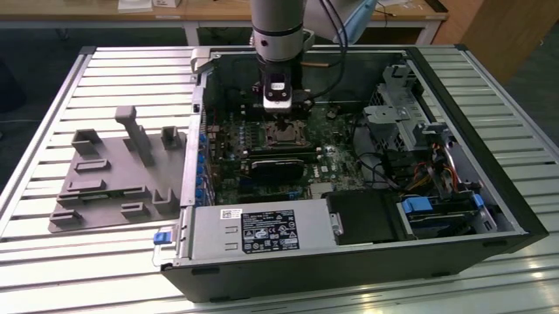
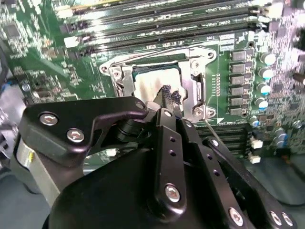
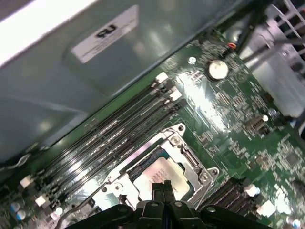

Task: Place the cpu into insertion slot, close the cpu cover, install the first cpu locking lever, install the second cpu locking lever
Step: 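Close the cpu cover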

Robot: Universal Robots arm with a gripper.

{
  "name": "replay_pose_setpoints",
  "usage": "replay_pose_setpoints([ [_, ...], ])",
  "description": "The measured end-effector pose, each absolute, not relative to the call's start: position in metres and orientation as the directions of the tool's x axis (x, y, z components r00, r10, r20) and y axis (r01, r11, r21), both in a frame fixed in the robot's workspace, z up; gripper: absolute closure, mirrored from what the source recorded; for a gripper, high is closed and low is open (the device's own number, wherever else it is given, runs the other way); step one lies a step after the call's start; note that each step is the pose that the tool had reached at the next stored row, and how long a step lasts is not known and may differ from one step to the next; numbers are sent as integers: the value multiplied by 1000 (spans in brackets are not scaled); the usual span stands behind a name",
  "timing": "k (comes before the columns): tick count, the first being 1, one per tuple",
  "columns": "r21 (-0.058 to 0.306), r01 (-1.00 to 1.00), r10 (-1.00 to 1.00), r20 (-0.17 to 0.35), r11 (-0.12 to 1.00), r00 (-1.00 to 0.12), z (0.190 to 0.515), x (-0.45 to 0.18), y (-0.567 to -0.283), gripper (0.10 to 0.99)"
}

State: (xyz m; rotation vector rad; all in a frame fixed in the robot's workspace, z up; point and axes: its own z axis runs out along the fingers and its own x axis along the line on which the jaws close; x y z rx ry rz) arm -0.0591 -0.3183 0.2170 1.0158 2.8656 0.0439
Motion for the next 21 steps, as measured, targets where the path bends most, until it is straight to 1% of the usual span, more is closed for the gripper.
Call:
replay_pose_setpoints([
  [11,57,460,463,-88,886,-882,217,-59,-318,984],
  [21,54,293,297,-89,955,-951,216,-59,-318,984],
])
